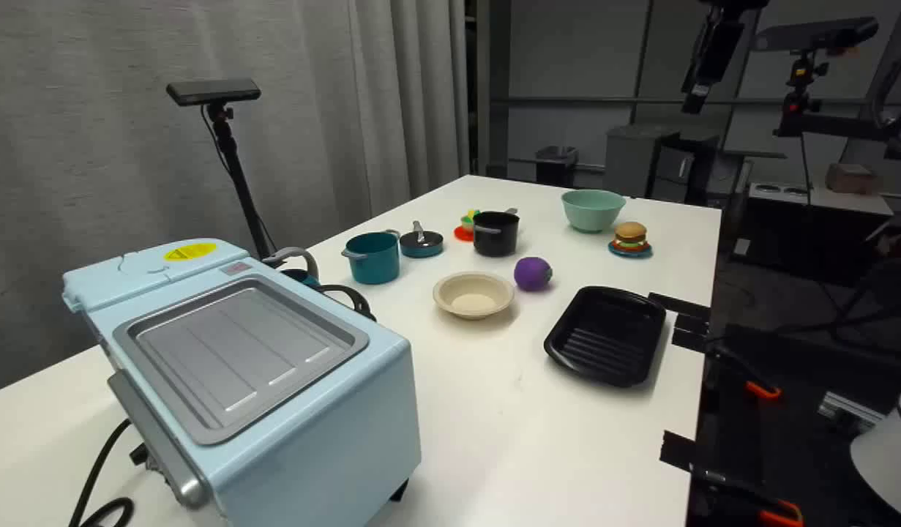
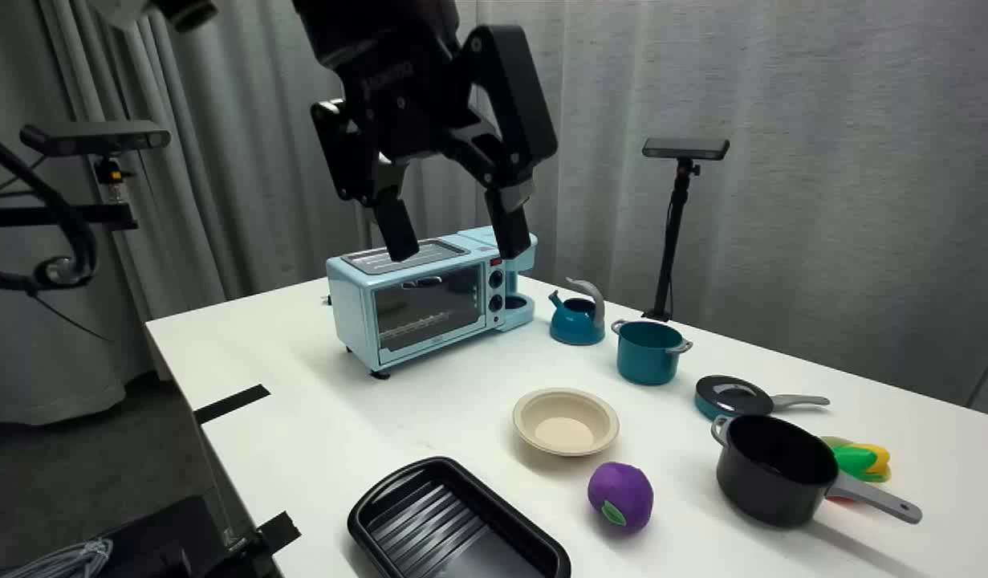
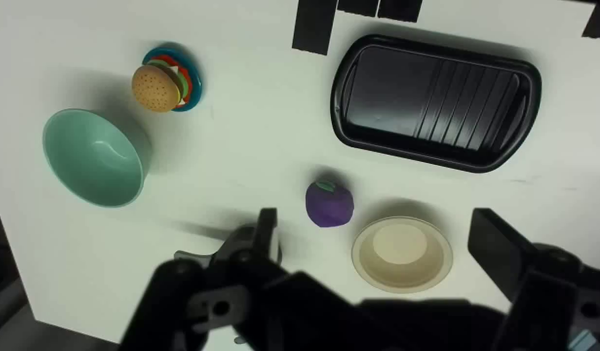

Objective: Pick up the purple plush toy from the table and put it on the plate

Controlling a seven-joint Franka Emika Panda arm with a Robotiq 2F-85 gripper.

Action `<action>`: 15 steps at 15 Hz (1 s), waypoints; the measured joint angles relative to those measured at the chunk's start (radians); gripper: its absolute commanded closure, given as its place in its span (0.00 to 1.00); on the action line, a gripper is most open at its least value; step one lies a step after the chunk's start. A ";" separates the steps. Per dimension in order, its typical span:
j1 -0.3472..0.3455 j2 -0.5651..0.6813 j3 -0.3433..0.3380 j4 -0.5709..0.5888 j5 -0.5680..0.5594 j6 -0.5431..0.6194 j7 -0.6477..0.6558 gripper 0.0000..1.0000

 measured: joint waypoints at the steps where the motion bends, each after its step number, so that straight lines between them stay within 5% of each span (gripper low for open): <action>1: 0.000 0.001 0.000 0.000 0.000 0.000 0.000 0.00; 15: 0.000 0.013 0.000 0.000 0.000 -0.001 0.008 0.00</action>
